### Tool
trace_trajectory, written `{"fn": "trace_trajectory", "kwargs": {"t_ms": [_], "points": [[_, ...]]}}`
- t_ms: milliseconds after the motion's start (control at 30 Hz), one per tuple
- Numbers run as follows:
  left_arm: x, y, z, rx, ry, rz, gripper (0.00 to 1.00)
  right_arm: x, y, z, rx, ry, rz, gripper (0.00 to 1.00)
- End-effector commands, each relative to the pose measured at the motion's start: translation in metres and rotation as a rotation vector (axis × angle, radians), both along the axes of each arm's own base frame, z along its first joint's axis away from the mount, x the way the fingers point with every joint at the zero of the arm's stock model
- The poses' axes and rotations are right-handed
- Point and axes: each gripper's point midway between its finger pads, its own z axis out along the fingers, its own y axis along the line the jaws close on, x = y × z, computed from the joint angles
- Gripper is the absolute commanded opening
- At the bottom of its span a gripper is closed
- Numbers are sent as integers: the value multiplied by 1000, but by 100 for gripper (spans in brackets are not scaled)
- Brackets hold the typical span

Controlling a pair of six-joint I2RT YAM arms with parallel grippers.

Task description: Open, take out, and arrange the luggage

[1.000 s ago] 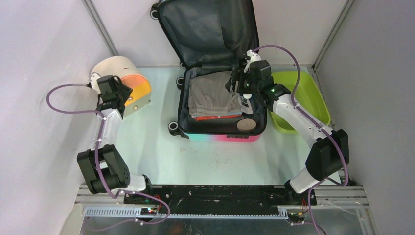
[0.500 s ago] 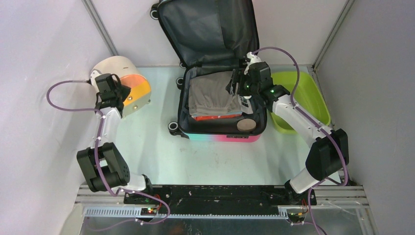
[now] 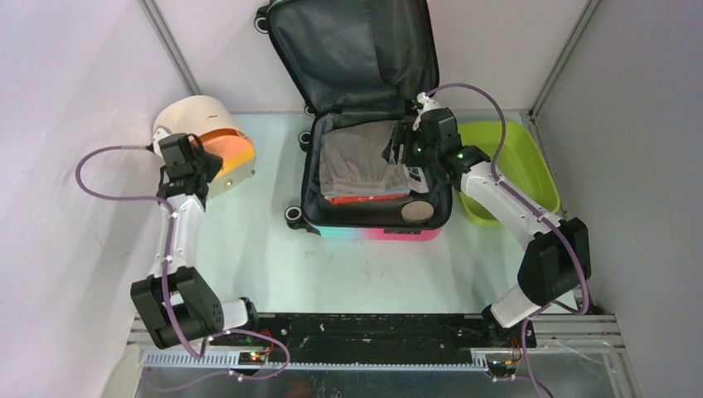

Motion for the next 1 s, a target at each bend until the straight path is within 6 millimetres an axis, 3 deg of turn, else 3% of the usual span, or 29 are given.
{"fn": "trace_trajectory", "kwargs": {"t_ms": [0, 200, 333, 633, 667, 867, 933, 967], "points": [[-20, 1, 9, 12, -5, 26, 0, -2, -6, 6, 0, -19, -13, 72], [-39, -8, 1, 4, -1, 10, 1, 11, -26, -15, -44, -15, -90, 71], [-46, -15, -7, -8, -2, -3, 11, 29, -52, -31, -82, 3, -182, 71], [-58, -28, 4, 39, 1, -103, 91, 64, -68, -44, -131, -71, -299, 68], [-61, -30, 8, 55, -6, -124, 95, 68, -71, -46, -133, -74, -311, 68], [-84, -49, 8, 131, 12, -218, 100, 89, -96, -56, -185, -73, -428, 67], [-88, -63, 13, 212, 21, -286, 100, 94, -99, -60, -204, -68, -435, 67], [-92, -80, 10, 233, 41, -350, 100, 96, -101, -68, -223, -51, -433, 66]]}}
